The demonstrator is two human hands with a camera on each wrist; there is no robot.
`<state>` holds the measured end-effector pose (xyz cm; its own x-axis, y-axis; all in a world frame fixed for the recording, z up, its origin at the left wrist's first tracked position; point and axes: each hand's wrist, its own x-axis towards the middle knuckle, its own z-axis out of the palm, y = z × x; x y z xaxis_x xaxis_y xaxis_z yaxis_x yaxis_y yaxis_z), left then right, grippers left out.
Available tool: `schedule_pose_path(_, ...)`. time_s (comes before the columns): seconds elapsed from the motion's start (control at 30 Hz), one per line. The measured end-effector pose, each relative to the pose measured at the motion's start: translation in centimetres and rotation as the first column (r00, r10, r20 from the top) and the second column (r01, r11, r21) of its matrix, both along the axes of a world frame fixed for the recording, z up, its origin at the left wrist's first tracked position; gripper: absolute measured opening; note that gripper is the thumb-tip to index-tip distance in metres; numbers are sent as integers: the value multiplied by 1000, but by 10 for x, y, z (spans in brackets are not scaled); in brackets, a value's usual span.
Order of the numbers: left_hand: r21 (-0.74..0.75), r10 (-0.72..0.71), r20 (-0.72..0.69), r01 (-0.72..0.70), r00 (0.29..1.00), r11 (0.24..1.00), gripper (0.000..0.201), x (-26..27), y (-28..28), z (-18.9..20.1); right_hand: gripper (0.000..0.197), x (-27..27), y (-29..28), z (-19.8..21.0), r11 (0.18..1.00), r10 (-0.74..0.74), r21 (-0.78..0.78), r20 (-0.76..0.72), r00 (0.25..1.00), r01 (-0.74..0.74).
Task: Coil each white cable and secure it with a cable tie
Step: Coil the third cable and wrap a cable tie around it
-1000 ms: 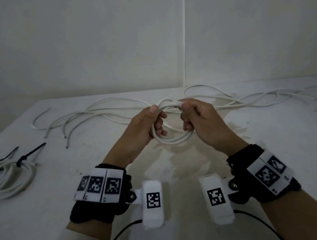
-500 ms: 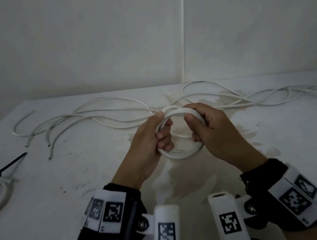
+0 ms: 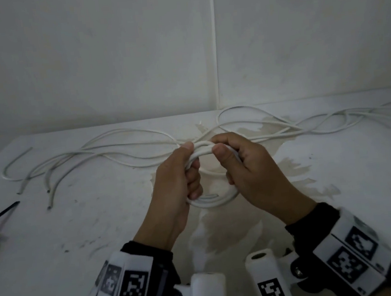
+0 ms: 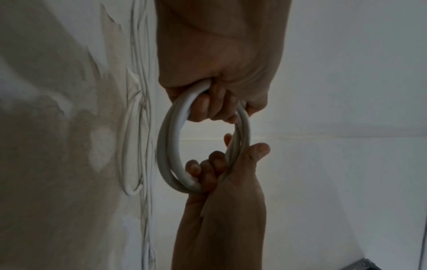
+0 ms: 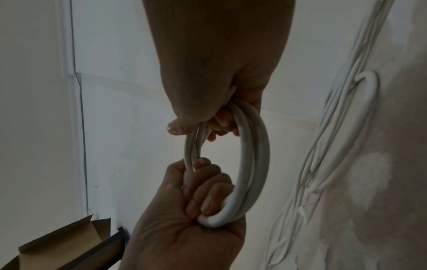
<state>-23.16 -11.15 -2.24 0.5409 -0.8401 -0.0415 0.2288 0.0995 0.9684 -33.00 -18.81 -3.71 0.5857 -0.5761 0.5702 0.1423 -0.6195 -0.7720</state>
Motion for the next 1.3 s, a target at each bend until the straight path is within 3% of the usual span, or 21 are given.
schedule_pose_path(0.27, 63, -193, 127, 186, 973, 980, 42, 1, 4, 3, 9, -10, -7, 8, 991, -1, -134, -68, 998, -8)
schedule_pose_path(0.43, 84, -84, 125, 74, 989, 994, 45, -9, 4, 8, 19, -9, -5, 11, 996, 49, -75, -77, 996, -55)
schedule_pose_path(0.53, 71, -18, 99, 11, 995, 997, 45, -12, 3, 10, 15, -8, -2, 13, 996, 76, -45, -61, 995, -79)
schedule_pose_path(0.7, -40, 113, 45, -111, 993, 993, 42, -11, 6, 14, 22, -8, -1, 17, 987, 128, 99, -9, 992, -127)
schedule_pose_path(0.83, -95, 116, 12, -115, 993, 989, 40, -9, 8, 16, 18, -6, 1, 17, 993, 86, 75, -6, 996, -86)
schedule_pose_path(0.9, -72, 55, 68, -50, 996, 996, 40, -8, 8, 16, 15, -7, 0, 16, 999, 30, 45, -26, 999, -29)
schedule_pose_path(1.03, -41, -14, 311, 28, 950, 999, 38, -5, 9, 14, 15, -12, -5, 19, 1000, -20, -12, -106, 994, 19)
schedule_pose_path(1.13, -40, -78, 343, 98, 936, 994, 35, -8, 12, 15, 21, -16, -7, 24, 1000, -4, -16, -158, 987, 2)
schedule_pose_path(1.2, -9, -131, 387, 146, 913, 989, 44, -8, 13, 16, 26, -18, -7, 26, 998, 42, 44, -151, 988, -35)
schedule_pose_path(1.3, -2, -109, 415, 121, 903, 993, 32, -7, 13, 18, 25, -17, -5, 25, 994, 71, 96, -122, 990, -60)
